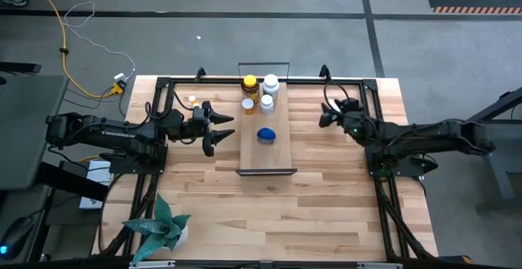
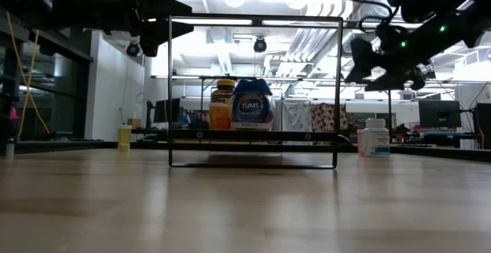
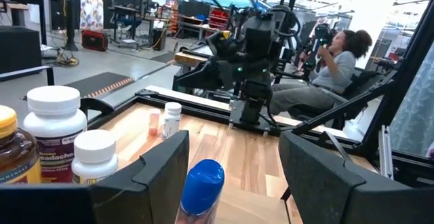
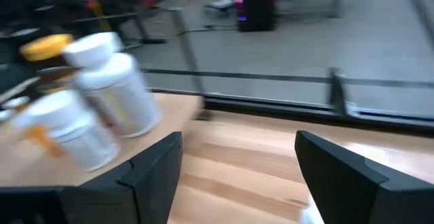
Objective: Pick and place medicine bottles onto shelf by color
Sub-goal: Put the white and blue medicine bottle on the shelf
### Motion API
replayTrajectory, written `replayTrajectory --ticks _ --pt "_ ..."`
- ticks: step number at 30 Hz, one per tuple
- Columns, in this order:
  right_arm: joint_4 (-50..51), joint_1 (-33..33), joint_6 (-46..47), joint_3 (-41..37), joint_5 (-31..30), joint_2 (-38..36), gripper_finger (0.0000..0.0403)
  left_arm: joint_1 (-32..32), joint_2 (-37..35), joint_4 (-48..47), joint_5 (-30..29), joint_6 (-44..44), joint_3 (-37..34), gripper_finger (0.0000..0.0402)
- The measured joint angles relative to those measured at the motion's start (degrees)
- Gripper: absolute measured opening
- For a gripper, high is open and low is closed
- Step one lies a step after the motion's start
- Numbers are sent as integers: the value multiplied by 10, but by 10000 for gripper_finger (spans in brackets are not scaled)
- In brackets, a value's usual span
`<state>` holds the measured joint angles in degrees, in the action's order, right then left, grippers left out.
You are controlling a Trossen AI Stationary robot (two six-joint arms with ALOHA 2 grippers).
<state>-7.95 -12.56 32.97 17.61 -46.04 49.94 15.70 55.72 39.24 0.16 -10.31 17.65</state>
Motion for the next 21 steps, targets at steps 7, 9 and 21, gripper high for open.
replayTrajectory --ticks 7,9,21 --pt "73 -55 91 0 26 0 275 0 0 0 0 0 0 218" --pt "96 -71 115 0 36 0 275 0 0 0 -2 0 0 218" --pt "174 -111 157 12 73 7 275 0 0 0 -10 0 0 218"
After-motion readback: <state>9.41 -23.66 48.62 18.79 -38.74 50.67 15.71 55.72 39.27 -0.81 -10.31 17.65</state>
